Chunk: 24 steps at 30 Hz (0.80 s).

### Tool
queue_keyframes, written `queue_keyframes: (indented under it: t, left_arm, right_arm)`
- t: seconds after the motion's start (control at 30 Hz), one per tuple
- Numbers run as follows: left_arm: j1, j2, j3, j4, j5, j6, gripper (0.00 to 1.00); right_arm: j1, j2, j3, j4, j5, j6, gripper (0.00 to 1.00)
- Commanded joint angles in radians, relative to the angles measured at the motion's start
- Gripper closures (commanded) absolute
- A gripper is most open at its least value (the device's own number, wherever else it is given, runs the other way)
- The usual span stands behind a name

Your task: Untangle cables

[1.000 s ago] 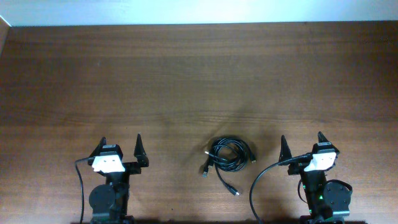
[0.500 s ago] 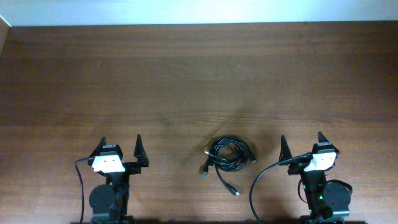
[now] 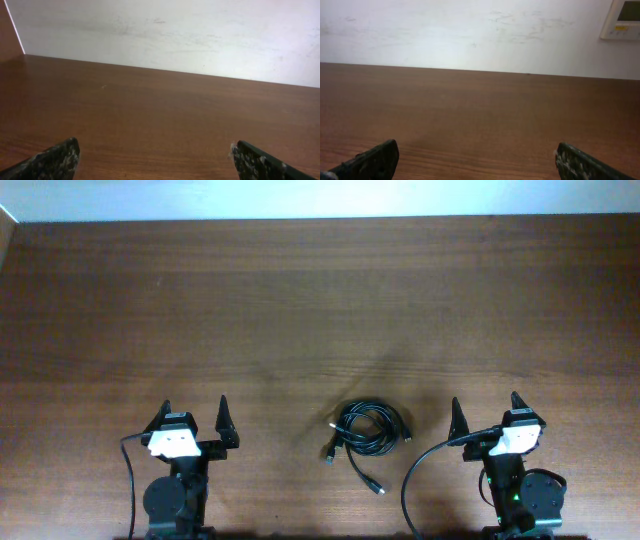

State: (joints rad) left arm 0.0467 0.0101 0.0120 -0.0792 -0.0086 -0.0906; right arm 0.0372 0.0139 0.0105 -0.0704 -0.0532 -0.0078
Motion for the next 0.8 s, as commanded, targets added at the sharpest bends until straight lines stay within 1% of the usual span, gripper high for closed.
queue_keyframes:
  t: [0.0, 0.63, 0.7, 0.77]
  left_arm:
    - [-0.004, -0.005, -0.003, -0.005, -0.006, 0.016, 0.01]
    - [-0.004, -0.005, 0.000, -0.009, 0.021, 0.016, 0.01]
    - [-0.004, -0.005, 0.016, -0.038, 0.048, 0.016, 0.01]
    - [-0.004, -0.005, 0.060, -0.112, 0.047, 0.016, 0.01]
  right_arm:
    - [0.008, -0.010, -0.005, -0.004, -0.021, -0.003, 0.01]
    - [0.008, -0.010, -0.005, -0.004, -0.021, -0.003, 0.01]
    - [0.008, -0.010, -0.005, -0.003, -0.021, -0.003, 0.01]
    - [0.008, -0.010, -0.005, -0.004, -0.021, -0.003, 0.01]
